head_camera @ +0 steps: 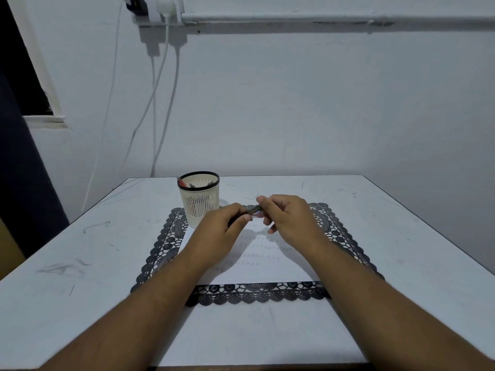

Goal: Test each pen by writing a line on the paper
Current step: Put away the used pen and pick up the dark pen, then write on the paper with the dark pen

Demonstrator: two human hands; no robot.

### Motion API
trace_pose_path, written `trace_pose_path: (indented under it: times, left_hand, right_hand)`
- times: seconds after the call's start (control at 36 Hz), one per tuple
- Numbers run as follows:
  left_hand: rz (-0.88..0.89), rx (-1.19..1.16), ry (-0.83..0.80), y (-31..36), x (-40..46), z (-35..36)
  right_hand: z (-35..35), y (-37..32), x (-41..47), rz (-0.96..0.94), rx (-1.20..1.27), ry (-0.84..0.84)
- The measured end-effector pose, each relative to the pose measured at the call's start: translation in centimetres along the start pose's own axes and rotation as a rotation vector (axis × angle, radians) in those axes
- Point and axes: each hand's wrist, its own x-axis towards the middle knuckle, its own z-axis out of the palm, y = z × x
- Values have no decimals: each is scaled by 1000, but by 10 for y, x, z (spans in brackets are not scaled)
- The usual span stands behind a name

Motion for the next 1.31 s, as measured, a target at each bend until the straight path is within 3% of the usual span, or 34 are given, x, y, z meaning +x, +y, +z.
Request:
trace_pose_path:
  times: [0.08,0.17,0.42,0.64,0.78,0.92,1.31]
  left_hand:
    - [-1,-6,12,2,1,0]
    - [1,-36,17,5,1,0]
    - [-51,-65,-10,7,1,1]
    - [-115,-77,-45,5,-2,8]
    - [-132,-143,-59,7,-3,7]
    - [-155,-278,-102,6,-1,4]
    - [-171,-307,-82,1,0,4]
  right_hand:
    - [1,-1,-2,-4,2,-39]
    - [7,-2,-3,58,166,-103]
    - [11,-12,4,172,643,164]
    - [14,-21,1,219,1118,-30]
    - [8,-17,3,247,1298,-39]
    - [0,-12,6,243,1383,-16]
    - [-4,-15,4,191,1352,-11]
